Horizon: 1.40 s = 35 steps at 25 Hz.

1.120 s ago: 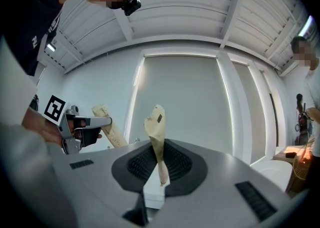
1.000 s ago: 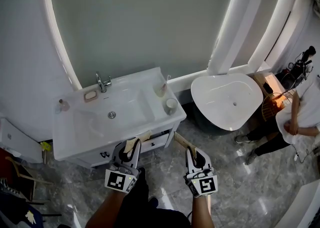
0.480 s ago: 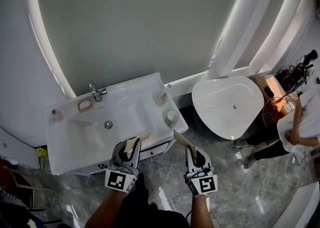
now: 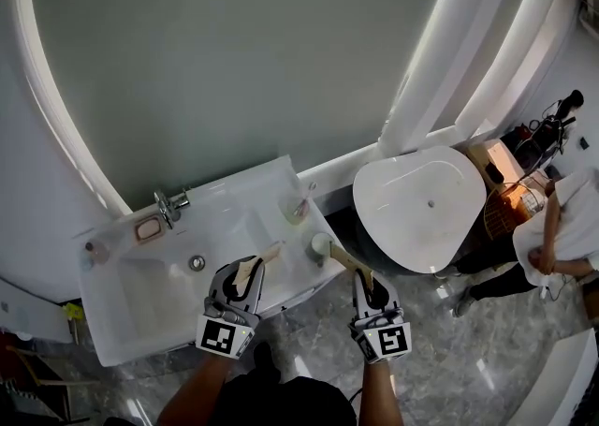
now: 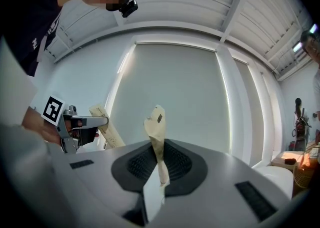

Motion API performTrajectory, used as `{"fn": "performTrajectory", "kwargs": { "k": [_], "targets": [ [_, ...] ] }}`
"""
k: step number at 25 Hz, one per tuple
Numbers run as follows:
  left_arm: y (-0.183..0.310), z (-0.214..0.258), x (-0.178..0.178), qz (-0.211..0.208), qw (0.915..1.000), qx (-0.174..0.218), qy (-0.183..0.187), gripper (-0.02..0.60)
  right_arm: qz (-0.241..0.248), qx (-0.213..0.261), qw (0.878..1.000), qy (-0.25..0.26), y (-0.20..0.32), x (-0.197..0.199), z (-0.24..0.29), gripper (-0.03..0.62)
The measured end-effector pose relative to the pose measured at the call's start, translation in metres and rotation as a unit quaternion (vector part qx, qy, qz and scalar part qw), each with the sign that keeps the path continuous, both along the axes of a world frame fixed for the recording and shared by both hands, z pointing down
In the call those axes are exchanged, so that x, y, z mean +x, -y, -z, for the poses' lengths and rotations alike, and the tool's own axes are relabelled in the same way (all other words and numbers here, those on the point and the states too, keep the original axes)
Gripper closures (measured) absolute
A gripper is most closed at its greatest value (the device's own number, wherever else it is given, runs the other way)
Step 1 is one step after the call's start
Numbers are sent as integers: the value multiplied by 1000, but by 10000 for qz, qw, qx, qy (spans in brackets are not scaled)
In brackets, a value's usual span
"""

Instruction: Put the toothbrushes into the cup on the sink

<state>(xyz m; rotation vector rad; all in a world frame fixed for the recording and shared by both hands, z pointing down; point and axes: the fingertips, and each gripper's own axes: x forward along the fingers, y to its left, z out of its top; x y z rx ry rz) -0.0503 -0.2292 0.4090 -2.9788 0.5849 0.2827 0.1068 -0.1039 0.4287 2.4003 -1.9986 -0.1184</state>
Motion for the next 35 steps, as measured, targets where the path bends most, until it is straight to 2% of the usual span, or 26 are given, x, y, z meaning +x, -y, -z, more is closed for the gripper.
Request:
{"fn": "performTrajectory", "kwargs": {
  "k": [8,22,29,35],
  "targets": [
    [32,7,7,-36,10000,7,-71,534,-67,72,9997,-239,26,21,4,545],
    [40,0,23,-15,10000,-39,-66,534,83,86,9999,-74,51,34,-7,545],
    [46,-8,38,193,9998,-37,-11,534,303,126,9994,-60,62,59,-17,545],
    [39,-12,69,654,9979,-38,-5,534,749,164,9971,17,65,98,-21,545]
  ]
}}
